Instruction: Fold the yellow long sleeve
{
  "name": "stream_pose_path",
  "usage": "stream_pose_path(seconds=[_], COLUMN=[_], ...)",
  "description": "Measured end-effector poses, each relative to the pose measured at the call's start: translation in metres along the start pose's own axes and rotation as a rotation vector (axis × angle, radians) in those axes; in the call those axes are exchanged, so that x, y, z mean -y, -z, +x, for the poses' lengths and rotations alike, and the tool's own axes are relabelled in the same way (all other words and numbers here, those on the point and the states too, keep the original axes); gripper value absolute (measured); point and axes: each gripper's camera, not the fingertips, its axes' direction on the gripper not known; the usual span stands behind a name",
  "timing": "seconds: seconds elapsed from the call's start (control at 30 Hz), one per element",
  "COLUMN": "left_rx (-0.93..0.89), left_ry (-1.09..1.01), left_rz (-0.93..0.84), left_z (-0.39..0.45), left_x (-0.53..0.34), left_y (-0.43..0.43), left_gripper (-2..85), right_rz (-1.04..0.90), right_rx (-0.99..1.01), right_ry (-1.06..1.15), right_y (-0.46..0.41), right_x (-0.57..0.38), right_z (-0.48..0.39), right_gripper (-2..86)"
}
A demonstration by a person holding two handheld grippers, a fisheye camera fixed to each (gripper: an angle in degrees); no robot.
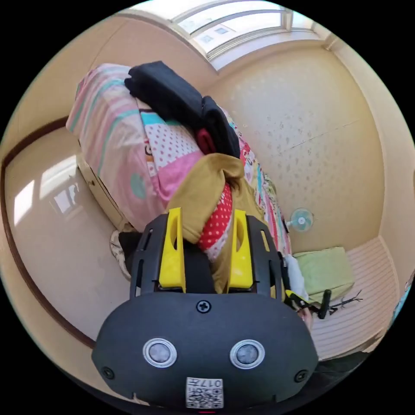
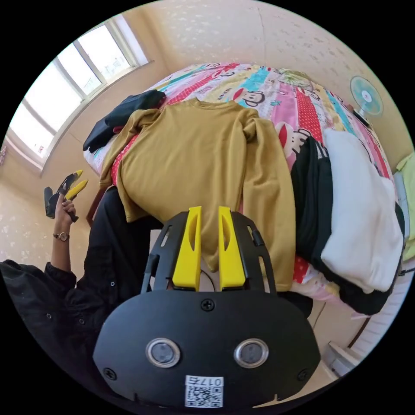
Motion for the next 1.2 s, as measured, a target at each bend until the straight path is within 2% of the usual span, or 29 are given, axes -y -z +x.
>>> stream_pose_path(seconds=[0.07, 0.1, 0.13, 0.17, 0.23, 0.27, 0.4, 0.43, 0.5, 0.57, 0.63, 0.73, 0.83, 0.97, 1.07, 1.13, 1.2], left_rx=[-0.024, -0.104, -0.162, -0.172, -0.170, -0.137, 0.079, 0.115, 0.114, 0.008, -0.182, -0.360, -0.505, -0.586, -0.608, -0.609, -0.585], left_ry=[-0.004, -0.005, 0.020, 0.034, -0.102, -0.118, -0.109, -0.065, 0.053, 0.230, 0.401, 0.564, 0.575, 0.570, 0.655, 0.706, 0.677], left_rz=[-0.157, -0.288, -0.319, -0.305, -0.247, -0.213, 0.127, 0.176, 0.157, 0.106, 0.105, 0.044, -0.001, -0.021, 0.036, 0.179, 0.262], left_z=[-0.011, -0.018, -0.023, -0.025, -0.016, -0.016, -0.050, -0.073, -0.119, -0.170, -0.218, -0.247, -0.241, -0.226, -0.229, -0.234, -0.225], left_x=[0.012, 0.017, 0.018, 0.018, 0.028, 0.030, 0.029, 0.025, 0.018, -0.002, -0.042, -0.079, -0.083, -0.070, -0.065, -0.064, -0.054], left_y=[-0.040, -0.071, -0.084, -0.082, -0.047, -0.030, 0.106, 0.128, 0.134, 0.123, 0.101, 0.060, 0.028, 0.006, -0.007, 0.005, 0.029], left_gripper=[14.2, 12.9, 10.8, 9.6, 4.8, 3.7, 3.6, 4.1, 7.2, 11.9, 13.7, 15.9, 16.0, 15.6, 11.7, 4.8, 1.8], right_rz=[-0.007, -0.025, -0.082, -0.121, -0.293, -0.302, -0.273, -0.254, -0.228, -0.209, -0.192, -0.170, -0.160, -0.152, -0.136, -0.116, -0.094], right_rx=[0.009, 0.010, 0.004, -0.006, -0.080, -0.063, 0.066, 0.112, 0.170, 0.194, 0.172, 0.116, 0.067, 0.055, 0.072, 0.095, 0.119], right_ry=[0.050, 0.078, 0.100, 0.108, 0.104, 0.097, 0.011, -0.007, -0.034, -0.041, -0.024, -0.009, 0.003, 0.000, -0.024, -0.039, -0.051], right_y=[-0.015, -0.031, -0.055, -0.068, -0.122, -0.127, -0.122, -0.124, -0.125, -0.125, -0.121, -0.118, -0.115, -0.114, -0.113, -0.113, -0.113], right_x=[0.038, 0.062, 0.085, 0.095, 0.122, 0.125, 0.124, 0.121, 0.116, 0.110, 0.104, 0.095, 0.087, 0.076, 0.064, 0.052, 0.042], right_z=[-0.015, -0.023, -0.030, -0.033, -0.033, -0.032, -0.006, 0.003, 0.015, 0.018, 0.013, 0.000, -0.011, -0.014, -0.010, -0.005, 0.000], right_gripper=[6.2, 6.0, 5.8, 5.7, 5.2, 5.1, 4.3, 4.0, 3.4, 3.1, 2.9, 2.8, 2.8, 2.8, 2.6, 2.5, 2.4])
